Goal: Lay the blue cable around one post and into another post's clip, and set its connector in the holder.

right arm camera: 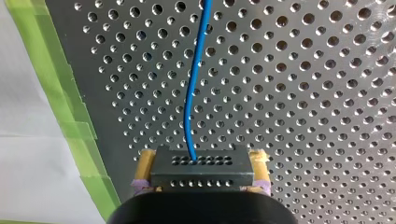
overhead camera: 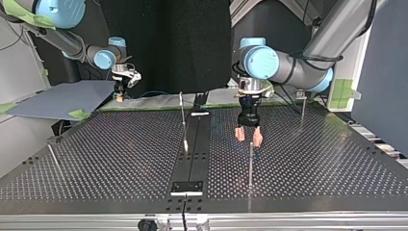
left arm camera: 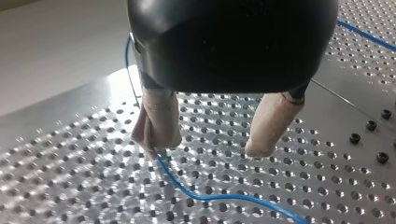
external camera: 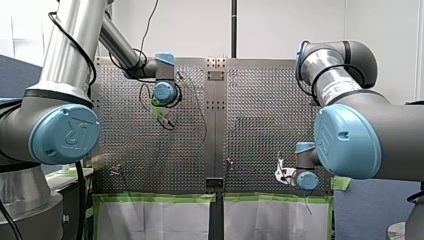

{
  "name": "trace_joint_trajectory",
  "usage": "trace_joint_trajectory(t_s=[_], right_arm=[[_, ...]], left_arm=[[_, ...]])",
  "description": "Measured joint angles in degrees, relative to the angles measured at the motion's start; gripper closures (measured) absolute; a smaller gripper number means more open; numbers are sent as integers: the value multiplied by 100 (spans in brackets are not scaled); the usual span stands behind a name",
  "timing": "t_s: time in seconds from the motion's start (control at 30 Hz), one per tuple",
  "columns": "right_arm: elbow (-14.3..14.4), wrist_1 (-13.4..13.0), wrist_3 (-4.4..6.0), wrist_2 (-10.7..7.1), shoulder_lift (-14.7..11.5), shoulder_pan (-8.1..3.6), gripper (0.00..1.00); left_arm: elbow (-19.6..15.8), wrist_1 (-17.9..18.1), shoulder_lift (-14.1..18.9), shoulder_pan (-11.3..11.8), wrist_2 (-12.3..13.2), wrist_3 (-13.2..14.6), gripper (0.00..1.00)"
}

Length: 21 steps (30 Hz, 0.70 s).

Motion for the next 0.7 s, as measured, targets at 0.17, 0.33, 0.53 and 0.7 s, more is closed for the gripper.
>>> trace_joint_trajectory(t_s=[0.17,0.33,0.53,0.7], right_arm=[[-24,58,8,-3,-2,11,98],[-29,90,15,-24,0,44,98],[-29,97,6,-53,3,70,98],[-28,111,-5,-63,3,85,98]], left_arm=[[202,-17,-156,42,112,-136,0],[398,38,-286,228,190,-343,0],[461,61,-311,516,152,-487,0],[461,63,-312,635,87,-427,0]])
